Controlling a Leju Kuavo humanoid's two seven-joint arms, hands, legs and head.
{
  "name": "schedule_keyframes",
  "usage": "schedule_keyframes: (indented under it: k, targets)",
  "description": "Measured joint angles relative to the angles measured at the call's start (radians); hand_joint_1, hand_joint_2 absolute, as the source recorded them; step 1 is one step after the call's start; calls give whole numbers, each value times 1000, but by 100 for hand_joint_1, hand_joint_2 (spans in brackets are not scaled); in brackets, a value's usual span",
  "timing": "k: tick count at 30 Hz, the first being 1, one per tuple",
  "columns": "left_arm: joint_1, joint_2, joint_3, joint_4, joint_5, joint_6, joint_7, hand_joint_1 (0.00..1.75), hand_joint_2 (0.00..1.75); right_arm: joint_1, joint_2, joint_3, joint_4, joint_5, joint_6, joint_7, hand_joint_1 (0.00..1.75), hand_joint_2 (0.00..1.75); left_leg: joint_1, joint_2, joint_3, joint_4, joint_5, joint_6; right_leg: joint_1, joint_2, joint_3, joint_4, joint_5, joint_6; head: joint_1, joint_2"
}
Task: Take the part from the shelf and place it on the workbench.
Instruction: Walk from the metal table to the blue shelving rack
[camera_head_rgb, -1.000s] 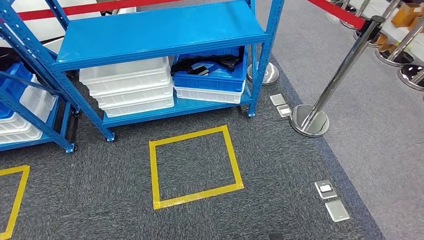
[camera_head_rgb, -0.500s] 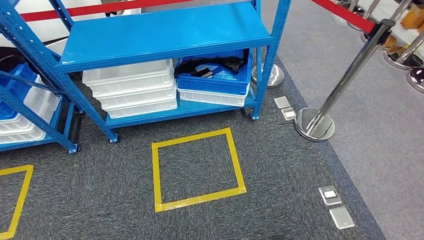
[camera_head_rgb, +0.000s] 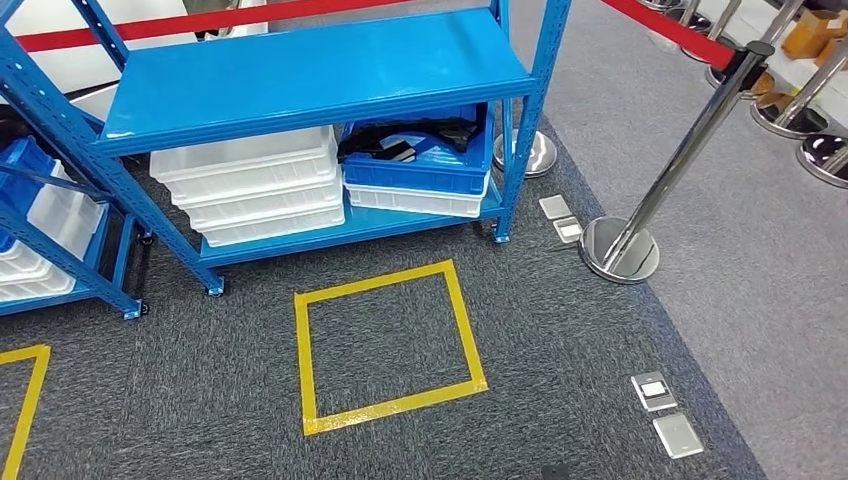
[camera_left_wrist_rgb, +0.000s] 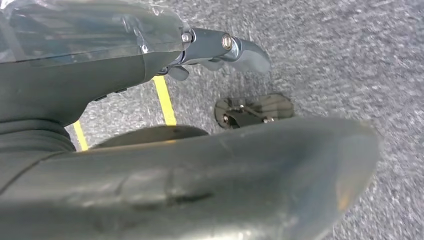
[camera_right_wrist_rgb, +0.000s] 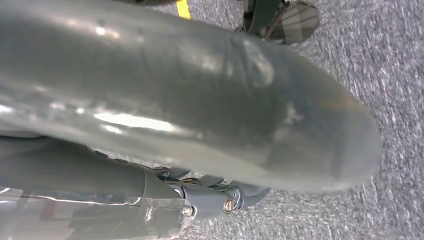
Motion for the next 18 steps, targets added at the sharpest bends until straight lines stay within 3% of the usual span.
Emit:
schedule_keyframes:
  k: [3,6,7,8,10,12,13,16,18]
  targets:
    - [0,0,0,0,0,0,0,0,0,0,0,0,0,0,0,0,0,0,9,2,14,-24,9,15,0,-2,-10,36,-28,14,5,0]
    - [-1,0,0,0,1,1,0,0,0,1,0,0,0,0,0,0,0,0,9,4,21,-30,7,26,-1,-4,-103,214,-105,22,15,0]
    - [-1,0,0,0,1,1,0,0,0,2,0,0,0,0,0,0,0,0,8,3,23,-30,5,27,-1,-4,-129,256,-111,24,17,0]
    - [1,0,0,0,1,1,0,0,0,4,-1,0,0,0,0,0,0,0,8,3,27,-29,2,27,-1,-4,-135,257,-94,24,19,0]
    - [2,-1,0,0,1,1,0,0,0,5,-2,0,0,0,1,0,0,0,8,2,37,-28,-5,23,-1,-4,-97,155,-18,21,26,0]
    - [1,-1,0,0,1,1,0,0,0,3,-4,0,0,0,1,0,0,0,6,2,44,-25,-15,15,2,-4,-46,38,30,12,34,0]
    - [1,-1,0,0,1,1,0,0,0,2,-4,0,0,0,1,0,0,0,4,2,46,-23,-19,10,3,-4,-33,9,35,7,34,0]
    - [-1,-1,0,0,1,2,0,0,0,3,-4,0,0,-1,1,0,0,0,4,2,49,-23,-25,-5,6,-3,-29,-5,31,-10,29,0]
    - [-2,-1,0,0,1,2,0,0,0,3,-4,0,0,-2,1,0,0,0,7,1,37,13,-49,-18,2,-5,-24,-12,33,-20,24,0]
